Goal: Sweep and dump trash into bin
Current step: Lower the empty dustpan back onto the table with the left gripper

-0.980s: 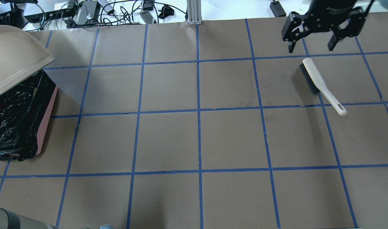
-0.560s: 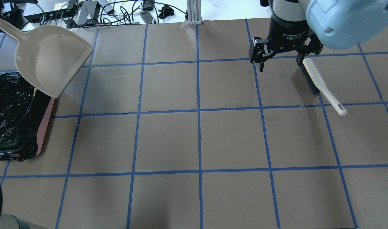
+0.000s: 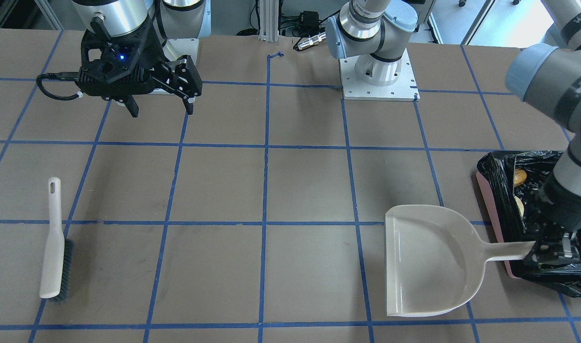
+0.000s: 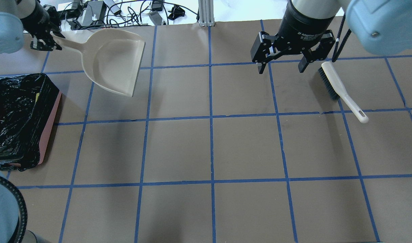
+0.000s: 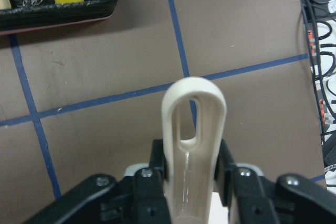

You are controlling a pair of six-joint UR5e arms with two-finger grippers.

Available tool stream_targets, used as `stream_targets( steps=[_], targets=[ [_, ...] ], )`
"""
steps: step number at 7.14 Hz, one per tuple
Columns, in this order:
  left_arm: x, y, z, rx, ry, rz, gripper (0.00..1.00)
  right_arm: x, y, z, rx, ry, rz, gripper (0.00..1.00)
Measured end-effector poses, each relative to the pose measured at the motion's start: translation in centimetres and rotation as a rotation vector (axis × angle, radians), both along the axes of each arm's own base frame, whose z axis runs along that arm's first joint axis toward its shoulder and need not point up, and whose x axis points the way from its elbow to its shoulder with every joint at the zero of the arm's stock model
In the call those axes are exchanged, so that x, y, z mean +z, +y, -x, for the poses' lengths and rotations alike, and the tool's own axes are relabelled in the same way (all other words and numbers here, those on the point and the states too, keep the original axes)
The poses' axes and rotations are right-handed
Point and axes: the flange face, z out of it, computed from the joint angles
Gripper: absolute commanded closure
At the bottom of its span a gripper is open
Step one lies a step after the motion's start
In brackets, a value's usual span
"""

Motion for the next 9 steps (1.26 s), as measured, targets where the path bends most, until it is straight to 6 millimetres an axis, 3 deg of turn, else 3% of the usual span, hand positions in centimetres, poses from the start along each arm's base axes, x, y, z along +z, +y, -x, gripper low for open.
stream_targets(
  steps=[4, 9],
  targets=[
    [-8.7, -0.4, 1.5, 0.059, 0.117, -0.121, 1.0, 0.1, 0.6, 0.5, -0.019, -0.024, -0.032, 0.0],
    [-14.3, -2.3, 1.7, 0.039, 0.182, -0.128, 1.0, -2.7, 0.8, 0.3, -0.012, -0.019, -0.095, 0.0]
  ],
)
